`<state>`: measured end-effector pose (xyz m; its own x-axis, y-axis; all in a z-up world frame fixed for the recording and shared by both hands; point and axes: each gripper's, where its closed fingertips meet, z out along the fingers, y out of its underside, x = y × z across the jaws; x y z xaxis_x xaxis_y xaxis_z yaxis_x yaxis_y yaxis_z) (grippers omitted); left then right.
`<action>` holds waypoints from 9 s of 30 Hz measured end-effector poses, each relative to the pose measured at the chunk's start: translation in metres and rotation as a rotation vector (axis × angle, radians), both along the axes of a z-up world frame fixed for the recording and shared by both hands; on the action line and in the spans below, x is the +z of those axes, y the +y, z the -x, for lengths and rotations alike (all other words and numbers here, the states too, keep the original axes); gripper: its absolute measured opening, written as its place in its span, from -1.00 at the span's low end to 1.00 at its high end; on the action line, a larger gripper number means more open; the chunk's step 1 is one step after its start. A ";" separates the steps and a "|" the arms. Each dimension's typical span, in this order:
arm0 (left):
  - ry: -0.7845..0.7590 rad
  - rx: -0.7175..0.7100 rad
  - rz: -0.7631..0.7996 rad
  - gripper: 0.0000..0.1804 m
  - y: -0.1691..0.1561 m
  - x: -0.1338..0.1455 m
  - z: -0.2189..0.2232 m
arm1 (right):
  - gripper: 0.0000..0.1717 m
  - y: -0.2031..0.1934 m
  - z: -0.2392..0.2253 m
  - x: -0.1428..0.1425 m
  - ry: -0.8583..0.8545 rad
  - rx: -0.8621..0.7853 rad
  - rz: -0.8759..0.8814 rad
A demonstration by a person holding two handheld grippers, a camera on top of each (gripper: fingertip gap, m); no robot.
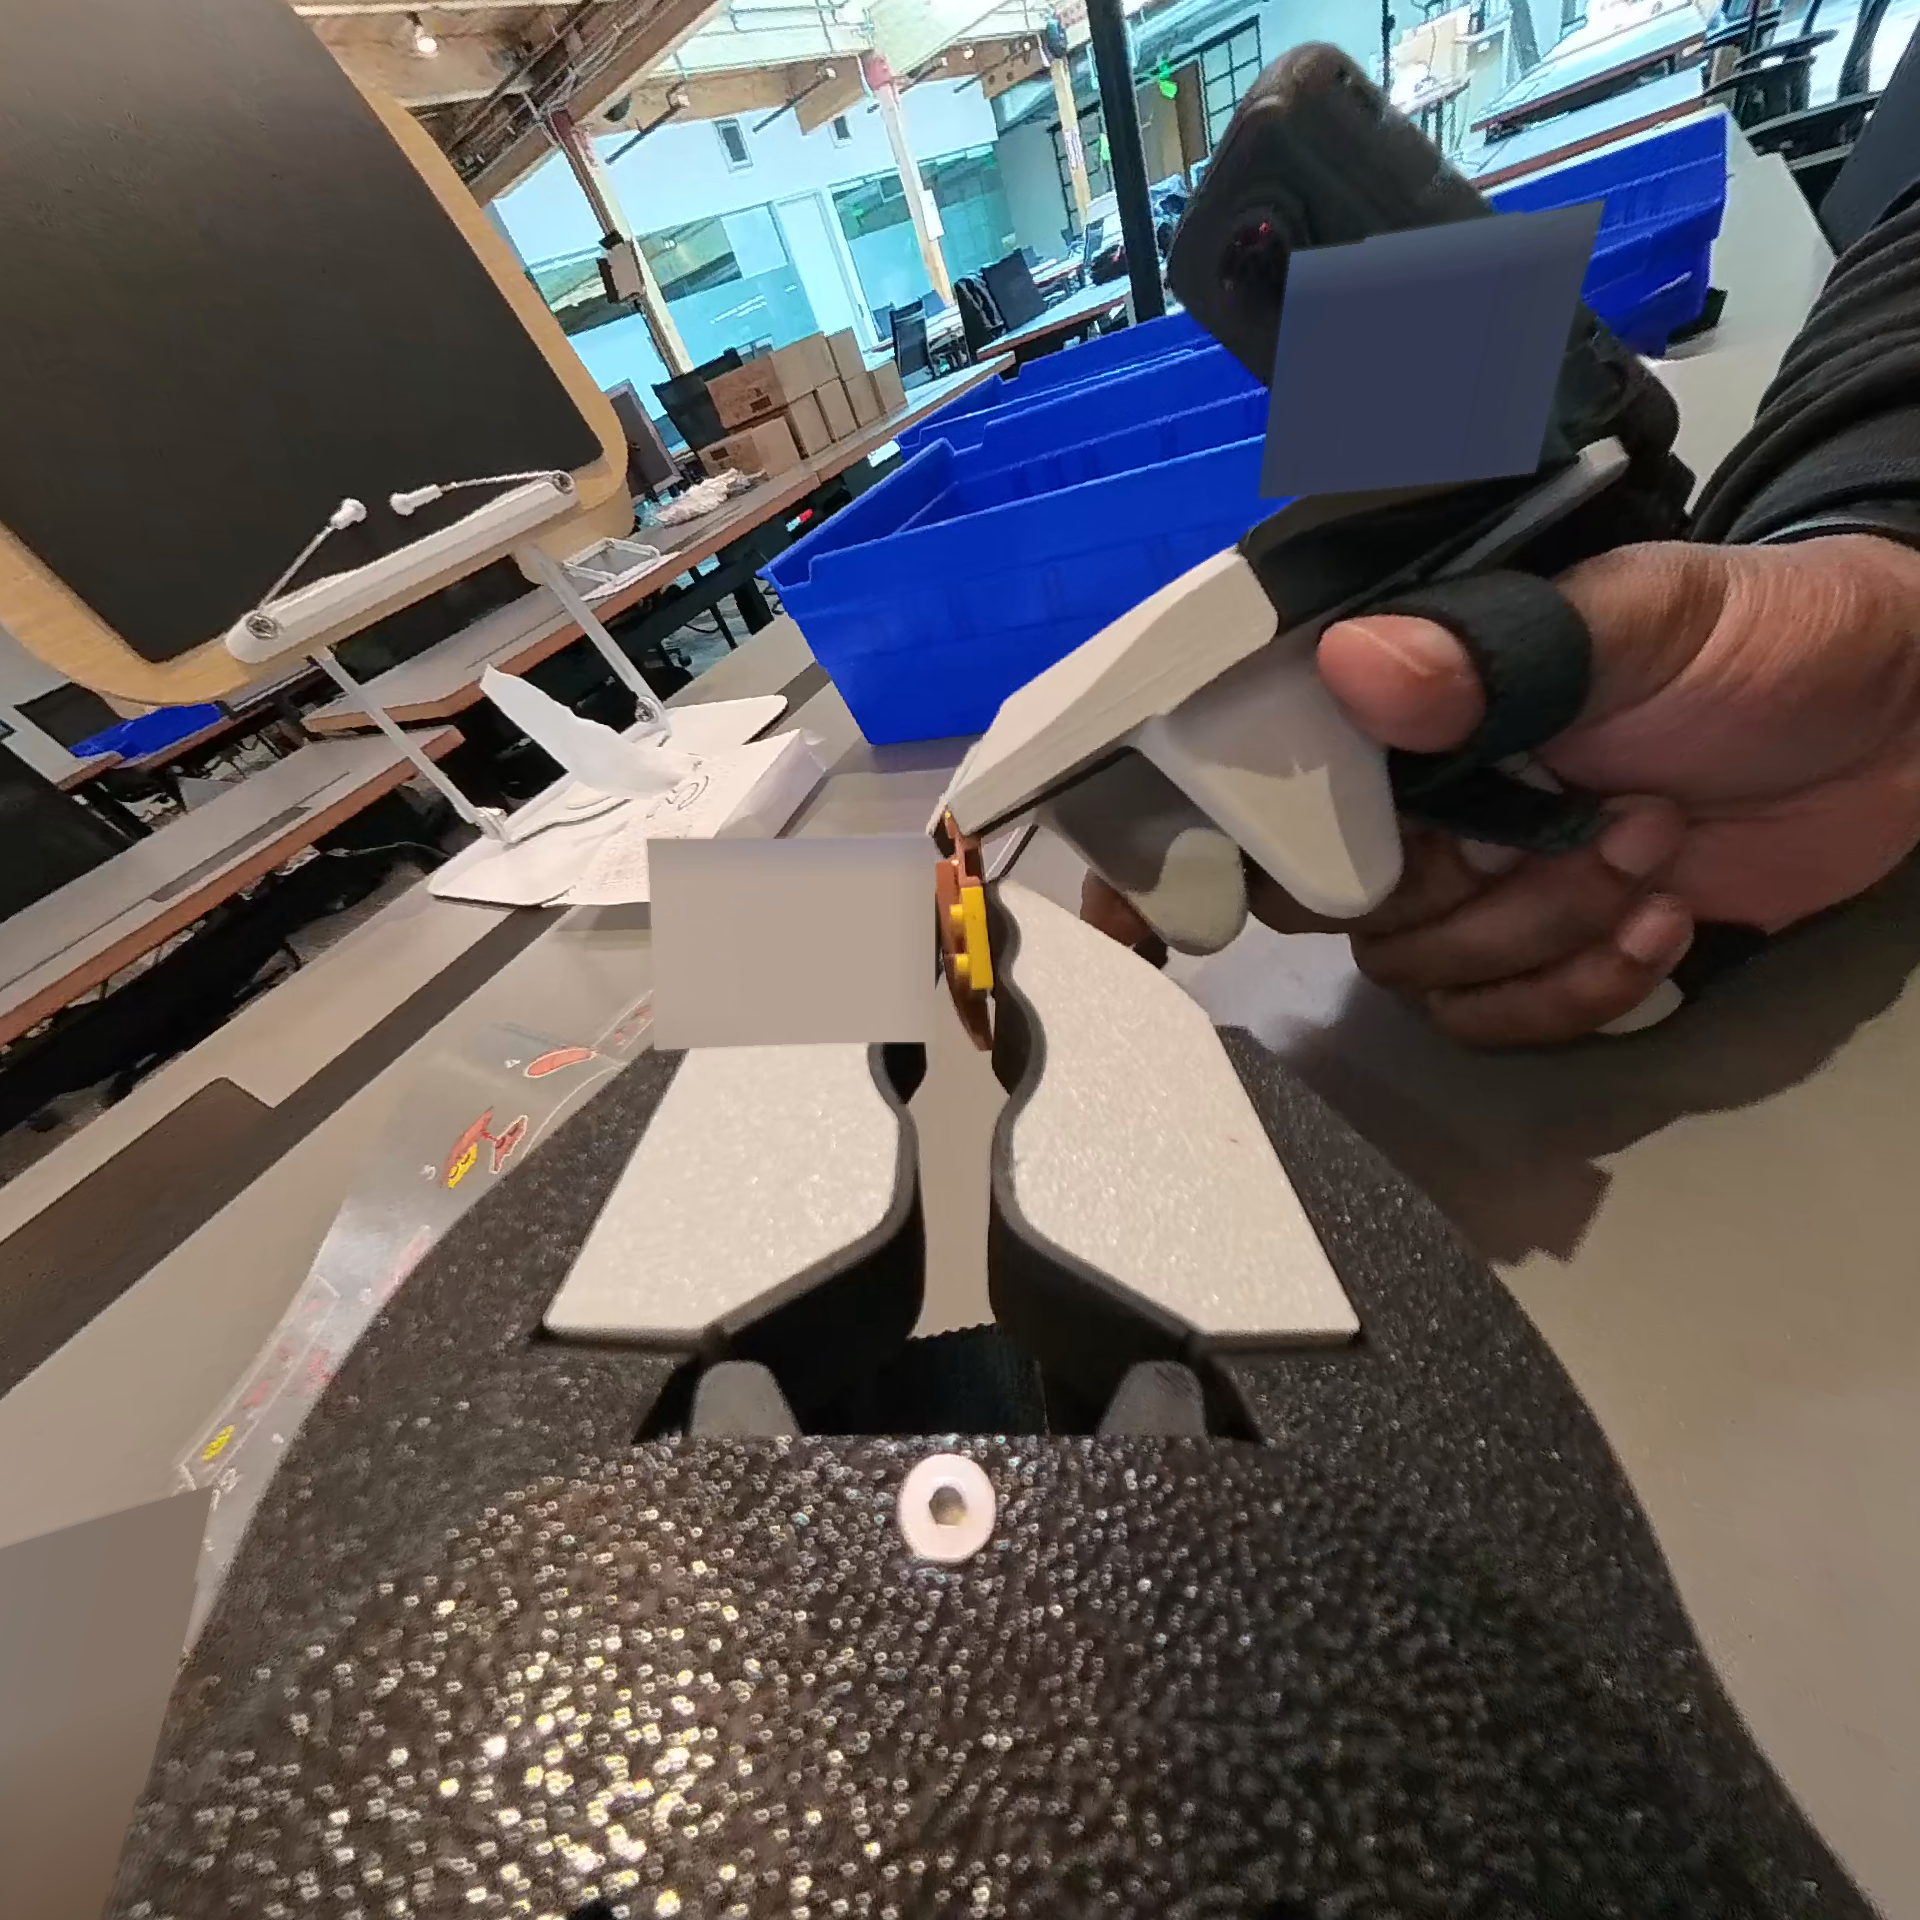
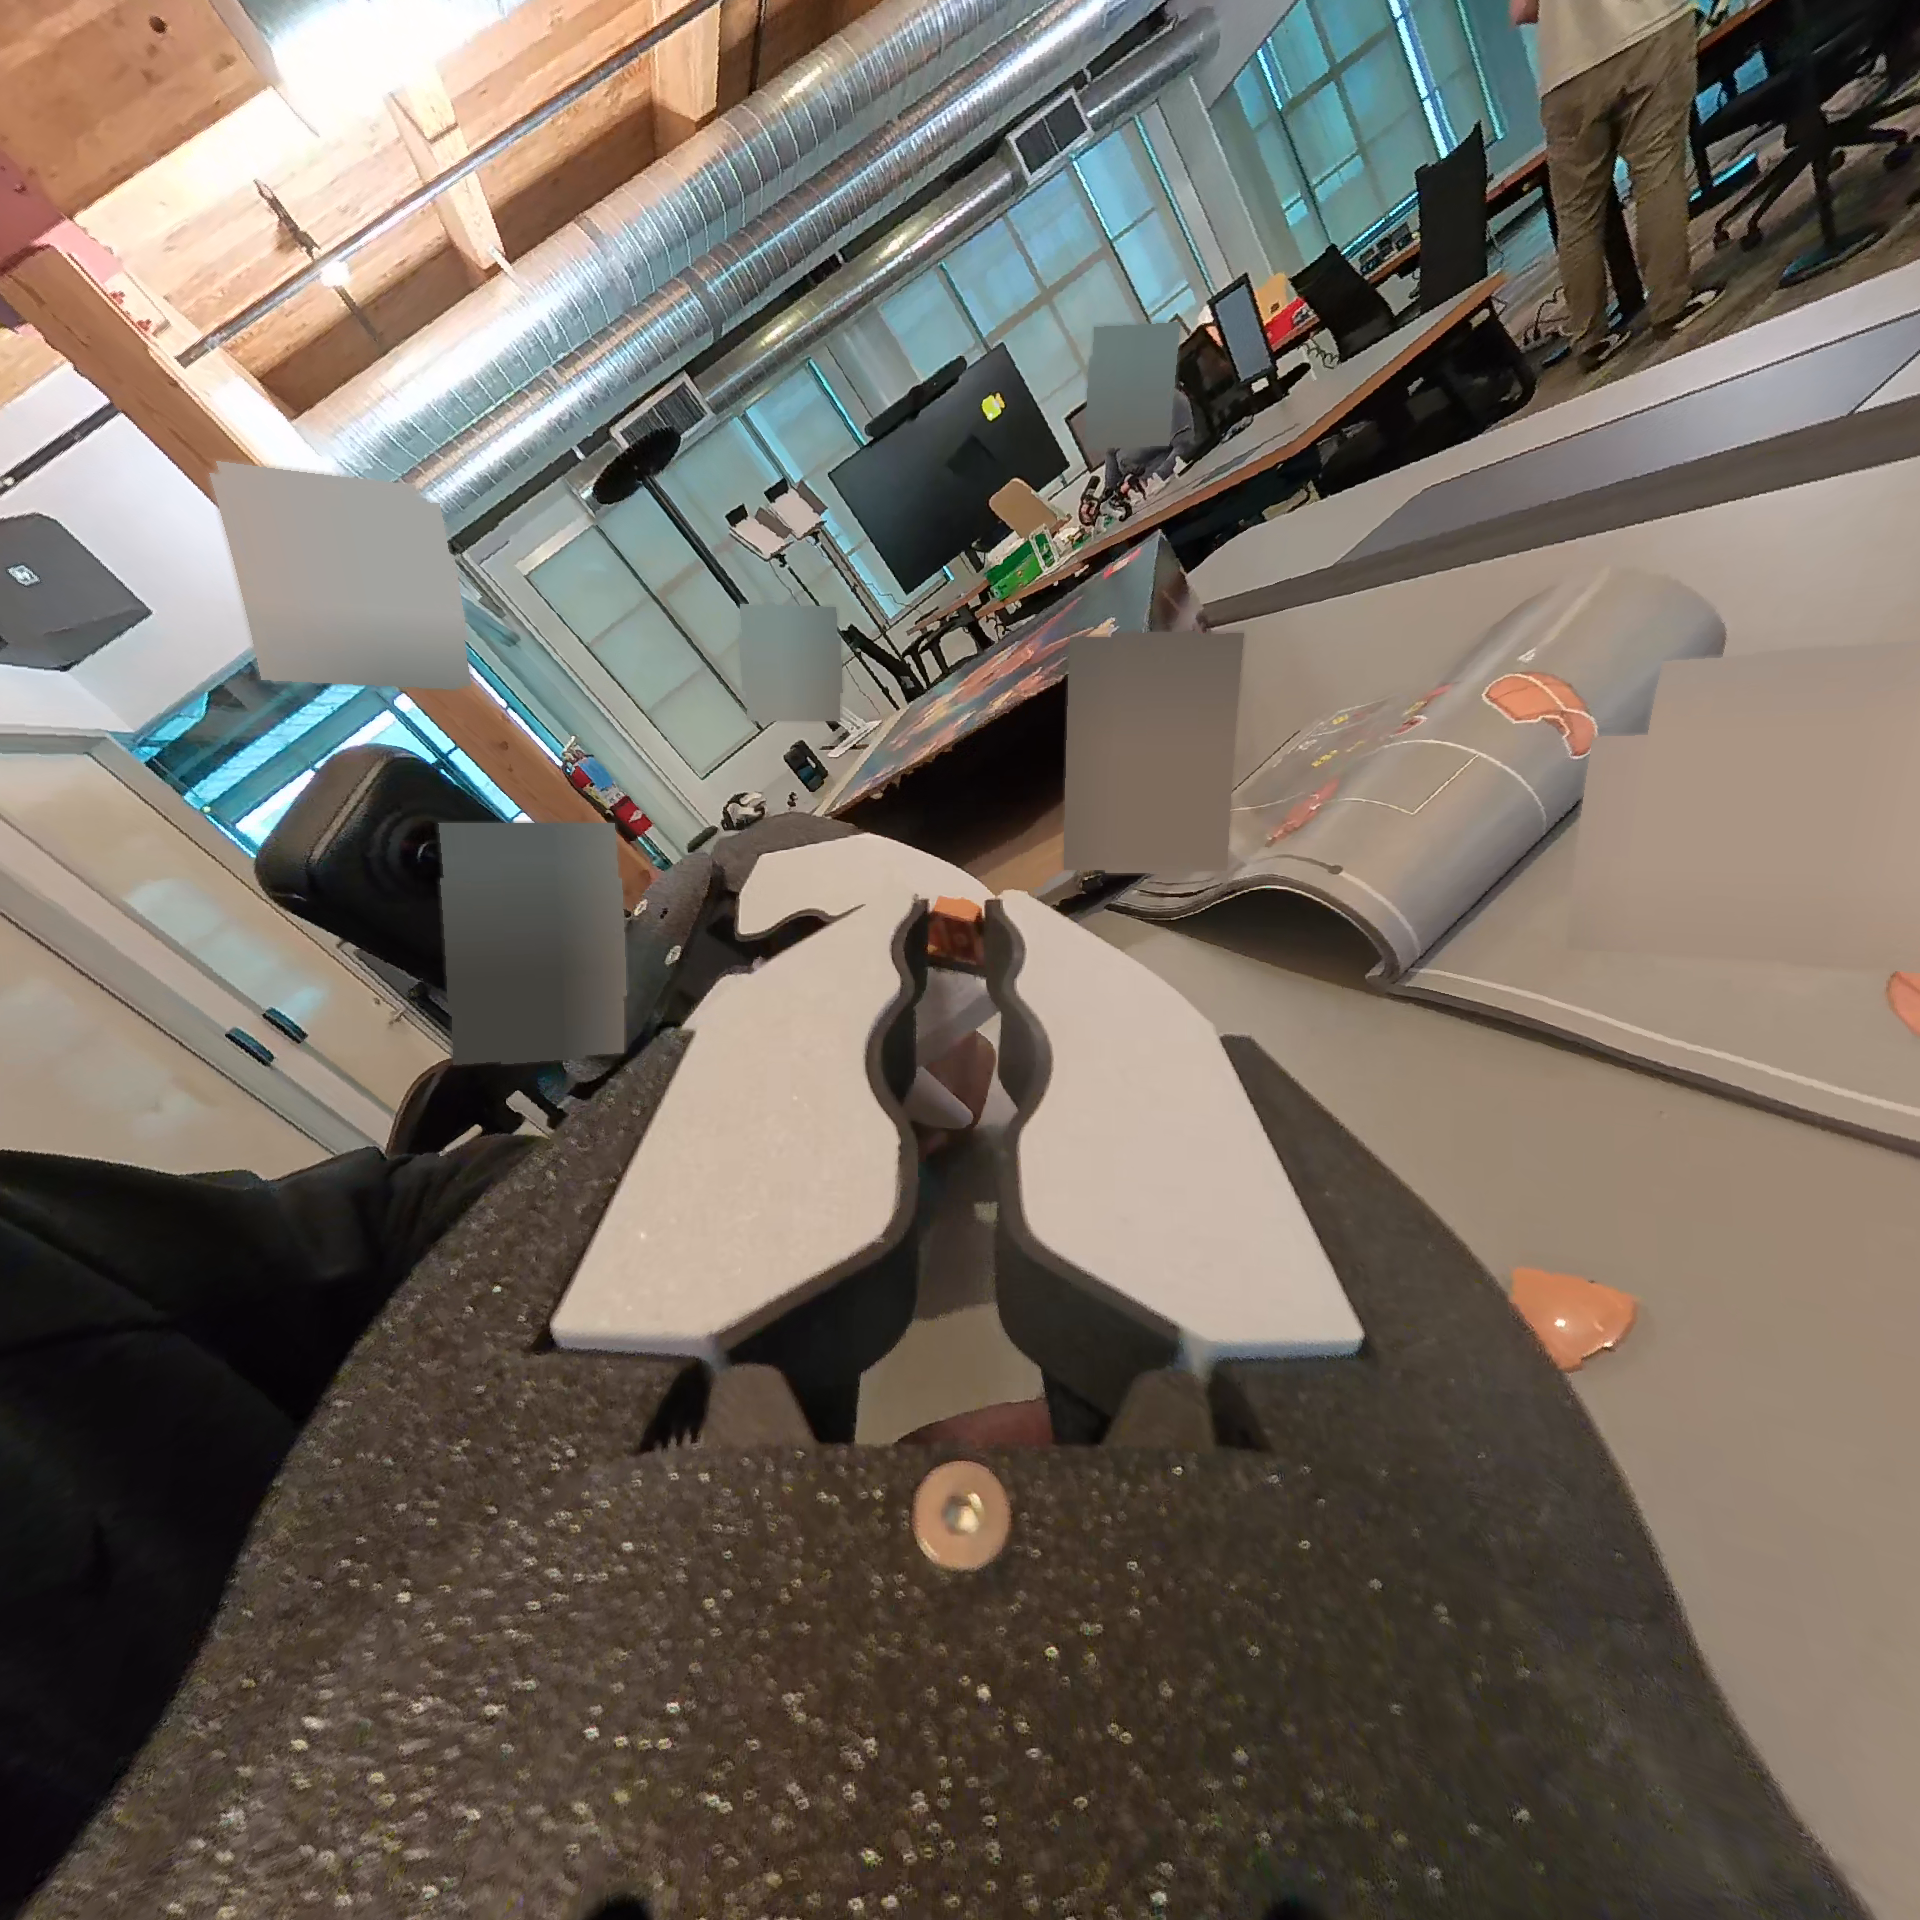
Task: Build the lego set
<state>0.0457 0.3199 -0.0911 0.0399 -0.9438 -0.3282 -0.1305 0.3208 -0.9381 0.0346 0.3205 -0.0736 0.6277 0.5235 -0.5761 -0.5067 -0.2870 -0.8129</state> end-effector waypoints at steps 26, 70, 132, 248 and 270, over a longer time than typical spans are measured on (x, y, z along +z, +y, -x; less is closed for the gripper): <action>-0.086 -0.110 -0.009 -0.92 -0.015 0.014 0.006 | -0.90 -0.015 0.011 0.017 -0.404 0.066 -0.309; -0.150 -0.428 0.135 -0.91 -0.054 0.028 0.020 | -0.94 -0.049 0.027 0.025 -0.504 0.258 -0.613; -0.117 -0.630 0.327 -0.90 -0.067 0.027 0.032 | -0.96 -0.061 0.033 0.021 -0.592 0.281 -0.656; 0.042 -0.516 -0.120 -0.92 -0.066 0.001 0.035 | -0.95 -0.065 0.037 -0.007 -0.796 0.394 -0.547; 0.041 -0.416 -0.116 -0.92 -0.051 0.003 0.027 | -0.95 -0.052 0.028 -0.004 -0.955 0.184 -0.661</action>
<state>0.0185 0.2687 -0.0882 -0.3516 -0.8335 -0.4263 -0.0045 0.4569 -0.8895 0.0065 0.2685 -0.0776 0.5412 0.6723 0.5051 0.3938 0.3280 -0.8587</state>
